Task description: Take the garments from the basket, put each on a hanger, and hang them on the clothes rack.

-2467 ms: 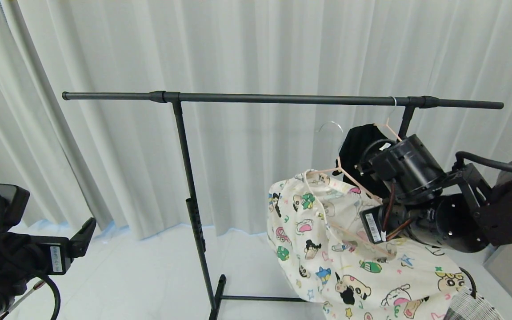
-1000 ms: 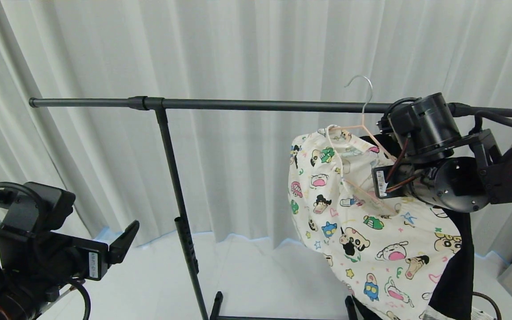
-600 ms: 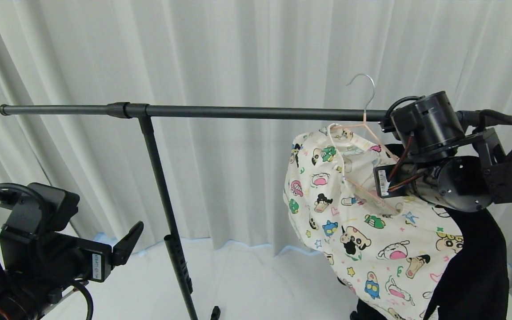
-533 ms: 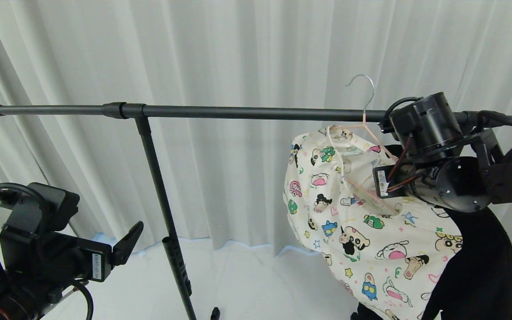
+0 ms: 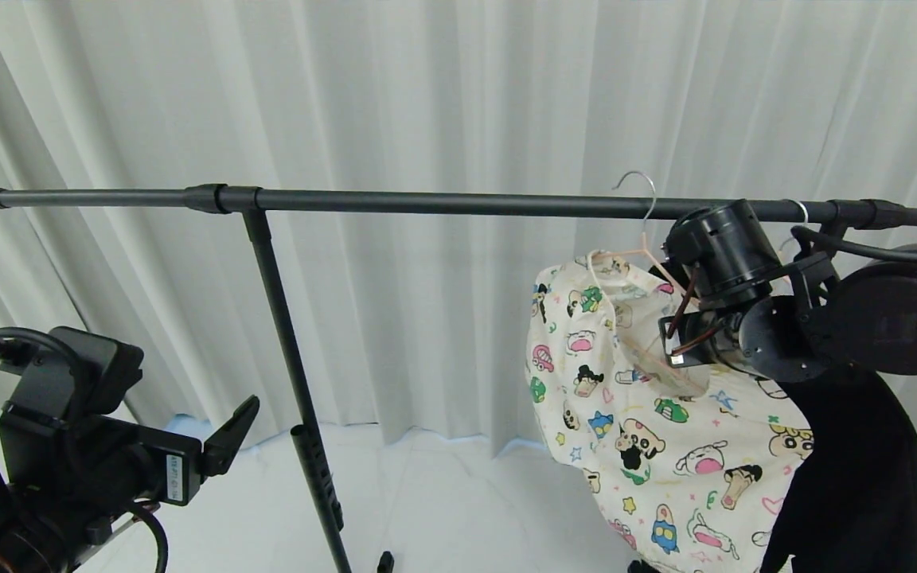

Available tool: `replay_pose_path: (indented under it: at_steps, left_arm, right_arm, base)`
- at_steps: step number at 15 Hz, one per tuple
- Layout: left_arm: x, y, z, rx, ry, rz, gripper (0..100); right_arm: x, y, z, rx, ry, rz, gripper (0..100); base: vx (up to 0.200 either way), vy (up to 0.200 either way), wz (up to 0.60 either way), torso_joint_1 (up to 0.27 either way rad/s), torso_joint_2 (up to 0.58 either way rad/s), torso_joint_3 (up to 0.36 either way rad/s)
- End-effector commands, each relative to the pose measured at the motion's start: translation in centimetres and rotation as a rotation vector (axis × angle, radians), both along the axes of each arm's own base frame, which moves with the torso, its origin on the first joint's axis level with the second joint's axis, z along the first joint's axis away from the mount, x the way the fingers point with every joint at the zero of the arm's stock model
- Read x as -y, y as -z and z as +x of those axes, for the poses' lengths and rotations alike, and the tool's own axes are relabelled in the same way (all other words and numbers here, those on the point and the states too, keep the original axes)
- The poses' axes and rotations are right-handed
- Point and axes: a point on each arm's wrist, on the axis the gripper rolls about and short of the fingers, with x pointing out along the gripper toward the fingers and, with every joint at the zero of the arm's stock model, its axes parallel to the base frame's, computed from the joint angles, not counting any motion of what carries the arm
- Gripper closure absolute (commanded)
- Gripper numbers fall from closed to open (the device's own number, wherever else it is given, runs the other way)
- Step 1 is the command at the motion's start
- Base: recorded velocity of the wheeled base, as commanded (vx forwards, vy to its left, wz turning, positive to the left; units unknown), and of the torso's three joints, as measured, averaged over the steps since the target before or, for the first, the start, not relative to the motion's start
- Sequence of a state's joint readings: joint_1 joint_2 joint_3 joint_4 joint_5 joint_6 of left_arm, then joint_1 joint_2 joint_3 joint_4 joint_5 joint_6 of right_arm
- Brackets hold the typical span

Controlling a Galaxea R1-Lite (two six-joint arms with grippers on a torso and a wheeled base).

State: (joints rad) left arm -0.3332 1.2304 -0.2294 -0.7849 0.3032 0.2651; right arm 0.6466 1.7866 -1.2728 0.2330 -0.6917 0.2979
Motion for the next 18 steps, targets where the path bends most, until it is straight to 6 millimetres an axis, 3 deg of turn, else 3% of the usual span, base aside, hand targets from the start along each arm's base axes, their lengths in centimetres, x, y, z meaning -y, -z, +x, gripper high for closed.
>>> replay_pose_path:
  at_steps: [1,7,8,11,13,16,18]
  left_arm:
    - [0.0,0.0,0.1,-0.002,-0.001,0.001,0]
    - [0.0,0.0,0.0,0.0,-0.001,0.0,0]
    - [0.0,0.0,0.0,0.001,-0.001,0.0,0]
    - [0.0,0.0,0.0,0.001,-0.001,0.0,0]
    - [-0.1,0.1,0.0,-0.002,-0.004,0.001,0]
    - [-0.3,0.1,0.0,-0.001,-0.021,0.0,0]
    - [-1.3,0.1,0.2,-0.004,-0.085,0.002,0]
  right_arm:
    - [-0.3,0.8,0.5,-0.02,0.001,-0.015,100]
    - [-0.3,0.9,0.4,-0.021,0.002,-0.015,100]
    - [-0.3,0.9,0.4,-0.02,0.002,-0.014,0]
    - [-0.3,0.6,0.4,-0.009,0.004,-0.003,0]
    - [-0.1,-0.6,-0.1,0.028,-0.003,0.026,0]
    - [0.8,-3.9,-2.8,0.083,-0.038,0.071,0]
    - [2.7,-6.4,-6.4,0.058,-0.067,0.053,0]
  base:
    - [0.0,0.0,0.0,0.0,0.0,0.0]
    - [0.0,0.0,0.0,0.0,0.0,0.0]
    - [0.0,0.0,0.0,0.0,0.0,0.0]
    - [0.0,0.0,0.0,0.0,0.0,0.0]
    - [0.0,0.0,0.0,0.0,0.0,0.0]
    - [0.0,0.0,0.0,0.0,0.0,0.0]
    - [0.0,0.0,0.0,0.0,0.0,0.0]
